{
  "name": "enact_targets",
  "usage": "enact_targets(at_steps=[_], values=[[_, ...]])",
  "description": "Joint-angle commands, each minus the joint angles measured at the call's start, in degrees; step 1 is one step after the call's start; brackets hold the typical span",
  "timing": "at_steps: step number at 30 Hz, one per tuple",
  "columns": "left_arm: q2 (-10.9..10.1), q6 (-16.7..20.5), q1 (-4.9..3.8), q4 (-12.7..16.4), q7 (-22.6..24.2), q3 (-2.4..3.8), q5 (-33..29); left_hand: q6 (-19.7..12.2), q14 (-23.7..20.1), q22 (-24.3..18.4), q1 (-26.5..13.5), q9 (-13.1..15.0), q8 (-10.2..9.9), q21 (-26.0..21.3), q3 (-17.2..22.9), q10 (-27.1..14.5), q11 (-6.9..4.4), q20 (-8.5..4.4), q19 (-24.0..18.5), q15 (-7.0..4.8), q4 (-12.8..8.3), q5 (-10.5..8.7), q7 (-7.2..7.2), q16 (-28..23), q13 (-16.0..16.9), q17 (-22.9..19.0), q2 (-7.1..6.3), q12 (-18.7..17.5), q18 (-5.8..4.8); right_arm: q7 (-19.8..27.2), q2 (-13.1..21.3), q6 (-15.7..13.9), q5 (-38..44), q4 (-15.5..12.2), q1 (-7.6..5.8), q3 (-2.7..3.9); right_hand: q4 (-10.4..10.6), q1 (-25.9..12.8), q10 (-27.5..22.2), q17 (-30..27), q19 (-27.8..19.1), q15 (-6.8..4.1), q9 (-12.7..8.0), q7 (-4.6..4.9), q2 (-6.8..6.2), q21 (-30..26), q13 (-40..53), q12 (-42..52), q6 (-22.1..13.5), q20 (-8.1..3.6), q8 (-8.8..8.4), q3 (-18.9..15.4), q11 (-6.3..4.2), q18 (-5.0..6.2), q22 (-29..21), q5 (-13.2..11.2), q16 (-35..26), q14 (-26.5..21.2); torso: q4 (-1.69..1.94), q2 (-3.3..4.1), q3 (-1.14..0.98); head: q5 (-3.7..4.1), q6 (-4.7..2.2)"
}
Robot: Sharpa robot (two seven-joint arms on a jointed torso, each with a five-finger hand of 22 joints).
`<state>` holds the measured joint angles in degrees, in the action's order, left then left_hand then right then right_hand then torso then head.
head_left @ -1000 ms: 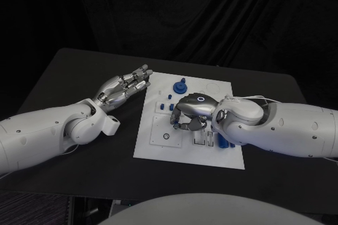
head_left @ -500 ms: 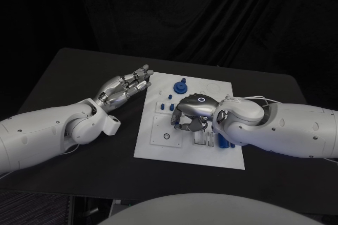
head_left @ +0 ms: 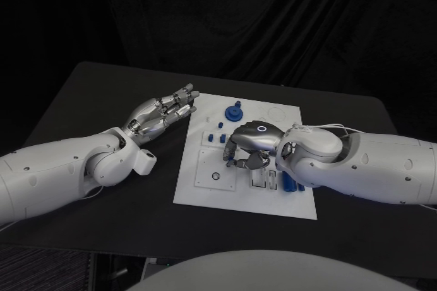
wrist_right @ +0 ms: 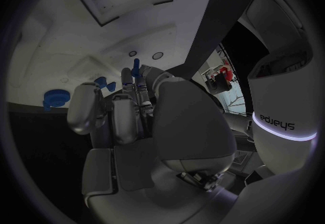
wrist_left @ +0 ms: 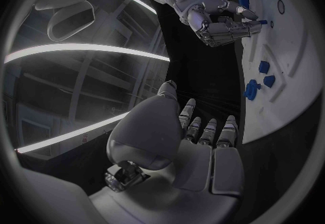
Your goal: Assemble the parts on the task board
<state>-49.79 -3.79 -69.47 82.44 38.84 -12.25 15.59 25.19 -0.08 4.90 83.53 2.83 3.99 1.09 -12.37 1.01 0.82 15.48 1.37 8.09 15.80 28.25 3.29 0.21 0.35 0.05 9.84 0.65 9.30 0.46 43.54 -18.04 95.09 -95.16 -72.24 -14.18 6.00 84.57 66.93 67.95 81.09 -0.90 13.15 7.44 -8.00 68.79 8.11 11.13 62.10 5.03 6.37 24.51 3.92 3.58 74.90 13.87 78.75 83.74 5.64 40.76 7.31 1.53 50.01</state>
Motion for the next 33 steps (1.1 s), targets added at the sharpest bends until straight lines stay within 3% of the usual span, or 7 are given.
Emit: enact_targets(at_steps=[1, 33], values=[[0.07, -0.93, 0.14, 0.08, 1.02, 0.04, -0.06, 0.28, 0.08, -0.09, 0.54, 0.09, 0.22, -0.13, -0.03, 0.11, 0.32, 0.19, -0.16, -0.31, -0.33, 0.32, 0.12, -0.21, -0.07, -0.05, 0.12, -0.37, 0.97, -0.25, -0.06, 0.30, 1.60, 0.14, 0.18, 0.03, -0.05, -0.11, 0.38, -0.02, 0.09, 0.33, -0.04, 0.02, -0.13, -0.32, 0.05, 0.29, -0.21, 0.37, -0.25, 0.17, -0.13, 0.82, 9.26, 0.15, 0.10, 0.23, 0.02, -0.01, 0.01, 0.02, -0.01], [0.10, -1.15, 0.18, 0.01, 0.50, 0.04, -0.06, 0.43, 0.08, -0.11, 0.64, 0.11, 0.29, -0.14, 0.04, 0.22, 0.54, 0.19, -0.16, -0.17, -0.36, 0.36, 0.31, -0.21, -0.04, -0.05, 0.27, -0.34, 0.97, -0.40, -0.72, 1.73, 1.80, 0.68, 0.69, 0.03, -0.18, -0.23, 0.54, -0.21, 0.03, 0.35, -0.03, 0.04, -0.15, -0.48, 0.10, 0.36, -0.15, 0.40, -0.29, 0.27, -0.14, 0.85, 9.22, 0.13, -0.01, 0.16, 0.01, -0.03, 0.00, -0.21, -0.01]])
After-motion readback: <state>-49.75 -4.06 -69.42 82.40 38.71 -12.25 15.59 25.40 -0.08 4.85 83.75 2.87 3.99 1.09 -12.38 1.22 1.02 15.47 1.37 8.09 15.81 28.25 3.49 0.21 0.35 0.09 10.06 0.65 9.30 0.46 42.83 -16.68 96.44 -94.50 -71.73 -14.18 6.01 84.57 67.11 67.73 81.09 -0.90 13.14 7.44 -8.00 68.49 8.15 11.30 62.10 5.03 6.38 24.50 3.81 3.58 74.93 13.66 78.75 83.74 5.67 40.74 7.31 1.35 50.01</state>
